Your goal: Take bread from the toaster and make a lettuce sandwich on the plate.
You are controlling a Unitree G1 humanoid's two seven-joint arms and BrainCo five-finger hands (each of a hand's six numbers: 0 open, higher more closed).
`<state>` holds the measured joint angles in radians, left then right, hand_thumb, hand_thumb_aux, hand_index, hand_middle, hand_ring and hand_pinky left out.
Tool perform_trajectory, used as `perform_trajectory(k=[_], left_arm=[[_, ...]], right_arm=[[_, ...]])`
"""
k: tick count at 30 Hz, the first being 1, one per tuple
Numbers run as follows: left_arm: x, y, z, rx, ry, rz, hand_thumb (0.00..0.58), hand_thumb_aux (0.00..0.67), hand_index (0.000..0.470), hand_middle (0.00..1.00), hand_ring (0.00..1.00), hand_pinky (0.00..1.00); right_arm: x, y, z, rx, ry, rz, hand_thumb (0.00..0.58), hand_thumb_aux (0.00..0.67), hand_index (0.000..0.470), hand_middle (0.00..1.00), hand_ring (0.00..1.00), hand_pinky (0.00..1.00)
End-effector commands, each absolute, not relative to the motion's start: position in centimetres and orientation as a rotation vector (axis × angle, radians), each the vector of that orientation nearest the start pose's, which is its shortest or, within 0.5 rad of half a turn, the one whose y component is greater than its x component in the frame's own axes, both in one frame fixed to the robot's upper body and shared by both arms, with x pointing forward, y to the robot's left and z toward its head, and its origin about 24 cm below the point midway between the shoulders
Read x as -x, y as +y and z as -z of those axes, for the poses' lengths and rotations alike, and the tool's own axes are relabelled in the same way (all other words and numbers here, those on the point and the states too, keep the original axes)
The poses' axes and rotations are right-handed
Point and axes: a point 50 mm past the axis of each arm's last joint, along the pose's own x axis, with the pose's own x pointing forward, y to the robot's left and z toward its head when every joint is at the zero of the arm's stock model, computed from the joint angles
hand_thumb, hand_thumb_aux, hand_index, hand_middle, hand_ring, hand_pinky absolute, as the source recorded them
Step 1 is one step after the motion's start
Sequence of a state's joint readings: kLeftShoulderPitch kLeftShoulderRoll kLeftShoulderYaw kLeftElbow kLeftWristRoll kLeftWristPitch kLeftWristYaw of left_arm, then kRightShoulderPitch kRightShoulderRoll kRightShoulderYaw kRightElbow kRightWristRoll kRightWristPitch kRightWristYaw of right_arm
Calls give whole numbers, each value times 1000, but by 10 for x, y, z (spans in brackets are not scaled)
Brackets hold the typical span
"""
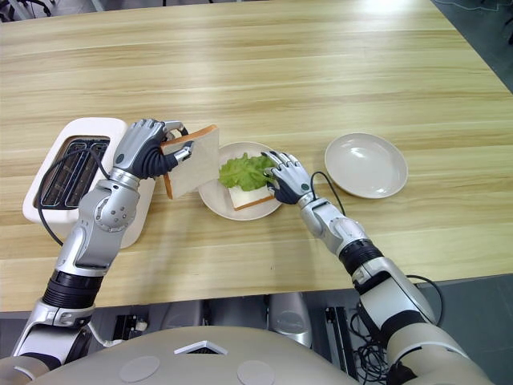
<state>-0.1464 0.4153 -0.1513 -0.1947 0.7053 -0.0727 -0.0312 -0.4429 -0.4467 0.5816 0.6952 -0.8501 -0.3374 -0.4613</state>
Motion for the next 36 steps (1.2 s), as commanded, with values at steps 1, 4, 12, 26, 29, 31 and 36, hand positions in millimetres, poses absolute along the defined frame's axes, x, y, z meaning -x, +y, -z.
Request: perform_trajectory(k=[1,4,12,26,29,31,36], left_arm=[[-270,158,-121,-1125,-404,158,580,670,460,1000,1000,1000],[-271,157,-119,-1124,-402,162,580,670,460,1000,1000,1000],[-271,157,-118,-1124,-401,157,580,670,460,1000,1000,1000],[-271,156,-117,-1121,-398,155,580,670,460,1000,1000,1000],[-271,156,-117,-1121,-396,154,580,670,460,1000,1000,1000],[-272,156,-117,-1121,-396,155,580,670,460,1000,1000,1000],[-272,156,-116,-1119,-394,151,580,670,460,1000,1000,1000]], right_arm=[[-298,-144,-12,1370,-391,-393,580,670,460,0,0,0],[-297,-143,-17,1377,-414,-385,580,670,460,0,0,0],[-294,-145,-40,1381,-478,-342,580,670,460,0,0,0],[-287,-153,-28,1380,-403,-378,580,670,460,0,0,0],[-286,-153,-25,1381,-389,-390,580,670,460,0,0,0],[-285,-153,-25,1379,-387,-393,580,670,460,0,0,0],[-285,-152,-26,1365,-386,-401,580,670,460,0,0,0]])
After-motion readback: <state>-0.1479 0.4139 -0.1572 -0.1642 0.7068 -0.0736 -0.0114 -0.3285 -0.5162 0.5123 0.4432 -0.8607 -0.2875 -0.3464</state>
